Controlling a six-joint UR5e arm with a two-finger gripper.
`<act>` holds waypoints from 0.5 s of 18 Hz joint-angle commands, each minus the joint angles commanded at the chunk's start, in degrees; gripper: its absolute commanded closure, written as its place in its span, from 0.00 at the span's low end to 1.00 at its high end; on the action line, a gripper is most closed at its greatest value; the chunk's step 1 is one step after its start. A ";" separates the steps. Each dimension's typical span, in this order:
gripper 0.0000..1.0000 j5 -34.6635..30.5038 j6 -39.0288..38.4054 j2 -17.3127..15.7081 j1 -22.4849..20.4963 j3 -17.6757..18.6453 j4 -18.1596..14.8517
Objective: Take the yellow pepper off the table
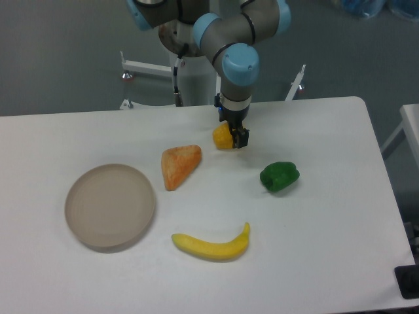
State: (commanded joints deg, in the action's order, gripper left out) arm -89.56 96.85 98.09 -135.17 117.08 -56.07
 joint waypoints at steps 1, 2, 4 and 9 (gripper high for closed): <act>0.58 0.00 -0.26 -0.17 -0.26 -0.96 -0.35; 0.58 -0.61 -0.35 -0.44 -0.18 -1.67 -0.61; 0.64 -0.88 -0.70 -0.79 -0.35 -2.90 -1.14; 0.65 -0.79 -0.97 -0.62 -2.55 -13.15 -12.44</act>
State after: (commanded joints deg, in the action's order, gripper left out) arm -90.35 95.89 97.46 -137.72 103.93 -68.51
